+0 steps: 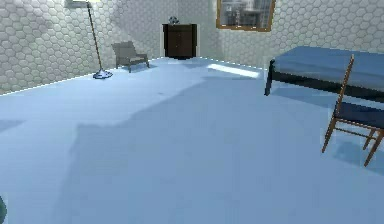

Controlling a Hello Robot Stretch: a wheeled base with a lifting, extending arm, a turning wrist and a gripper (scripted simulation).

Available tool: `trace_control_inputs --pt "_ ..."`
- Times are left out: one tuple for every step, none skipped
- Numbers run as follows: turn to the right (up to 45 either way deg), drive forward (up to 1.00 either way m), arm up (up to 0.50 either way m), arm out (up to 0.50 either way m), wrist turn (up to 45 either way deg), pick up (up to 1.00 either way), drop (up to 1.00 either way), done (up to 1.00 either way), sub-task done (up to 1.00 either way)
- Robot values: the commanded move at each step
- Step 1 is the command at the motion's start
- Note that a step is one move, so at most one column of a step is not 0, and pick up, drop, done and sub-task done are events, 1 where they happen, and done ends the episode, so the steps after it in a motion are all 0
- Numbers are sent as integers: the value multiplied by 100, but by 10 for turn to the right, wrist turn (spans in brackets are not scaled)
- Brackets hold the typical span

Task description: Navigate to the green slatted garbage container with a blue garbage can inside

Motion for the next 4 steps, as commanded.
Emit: trace_control_inputs --pt "240 0 0 0 0 0 0 0 0" --pt "0 5 0 0 0 0 0 0 0" --pt "-450 0 0 0 0 0 0 0 0" --pt "-330 0 0 0 0 0 0 0 0"
